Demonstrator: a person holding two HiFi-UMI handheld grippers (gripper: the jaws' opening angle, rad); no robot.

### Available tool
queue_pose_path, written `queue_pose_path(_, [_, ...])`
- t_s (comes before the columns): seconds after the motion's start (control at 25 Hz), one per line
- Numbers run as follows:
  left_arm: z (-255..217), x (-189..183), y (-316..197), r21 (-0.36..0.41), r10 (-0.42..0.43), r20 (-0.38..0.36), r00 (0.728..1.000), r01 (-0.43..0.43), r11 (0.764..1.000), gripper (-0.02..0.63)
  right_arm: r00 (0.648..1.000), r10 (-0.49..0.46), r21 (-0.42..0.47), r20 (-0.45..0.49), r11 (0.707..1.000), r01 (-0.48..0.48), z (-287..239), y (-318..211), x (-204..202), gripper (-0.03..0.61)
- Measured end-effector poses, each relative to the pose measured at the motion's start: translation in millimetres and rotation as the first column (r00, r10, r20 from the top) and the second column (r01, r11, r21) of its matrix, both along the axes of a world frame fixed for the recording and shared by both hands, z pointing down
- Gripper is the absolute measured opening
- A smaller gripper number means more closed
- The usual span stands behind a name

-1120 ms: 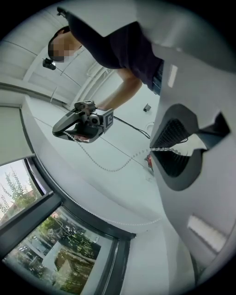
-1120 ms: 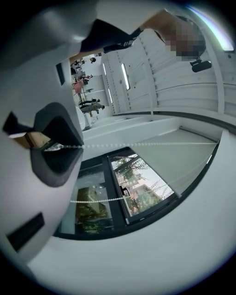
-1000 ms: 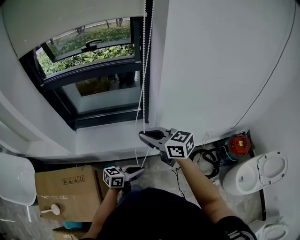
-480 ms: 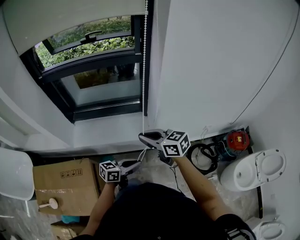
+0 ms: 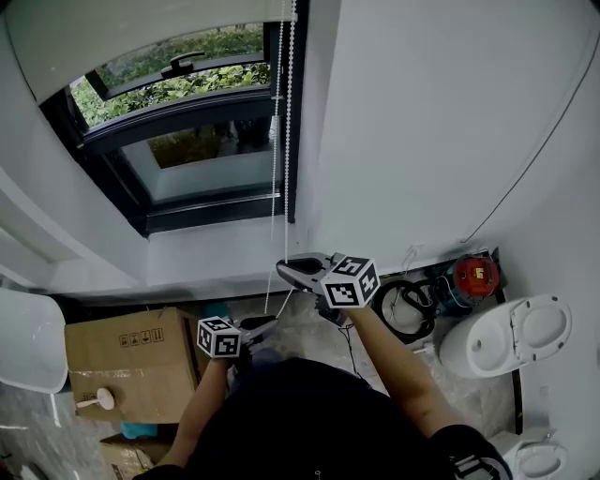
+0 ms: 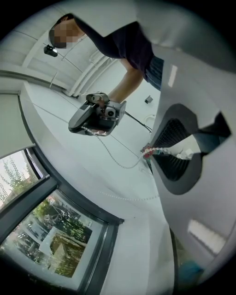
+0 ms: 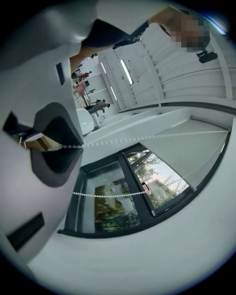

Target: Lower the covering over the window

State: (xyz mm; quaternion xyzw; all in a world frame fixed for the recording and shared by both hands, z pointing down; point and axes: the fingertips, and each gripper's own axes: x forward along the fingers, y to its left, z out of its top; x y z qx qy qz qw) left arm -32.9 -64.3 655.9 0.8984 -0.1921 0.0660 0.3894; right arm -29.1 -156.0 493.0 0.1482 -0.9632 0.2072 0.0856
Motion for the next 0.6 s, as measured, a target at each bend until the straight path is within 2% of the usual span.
queue_pose_path(0.08, [5,-5,-2,-0.007,-0.029,0.032,0.999,0.029,1.000,0.052,1.000,-0.001,0.001,0.005,1.000,0.001,-1,1,0,0.018])
queue_pose_path(0.2, [10,-17,-10,-0.016,-0.080,0.090,0.993,0.082,0.996,0.141,1.000,-0.008,0.009,0.007,1.000,0.008,-2,2,-1,0.018])
queue_pose_path(0.28, [6,-26,-17,0.001,-0.116,0.105,0.988,0.117,0.993,0.165,1.000,-0.012,0.009,0.007,1.000,0.012,-2,3,-2,0.018])
queue_pose_path(0.44, [-36,-38,-39,0.095,-0.183,0.037,0.982,0.179,0.979,0.172,1.000,-0.011,0.010,0.015,1.000,0.011,-2,6,-3,0.018])
queue_pose_path(0.6, [-112,-42,-64,0.255,-0.200,-0.072,0.977,0.212,0.943,0.172,1.000,-0.006,0.016,0.015,1.000,0.006,-2,9,-2,0.018])
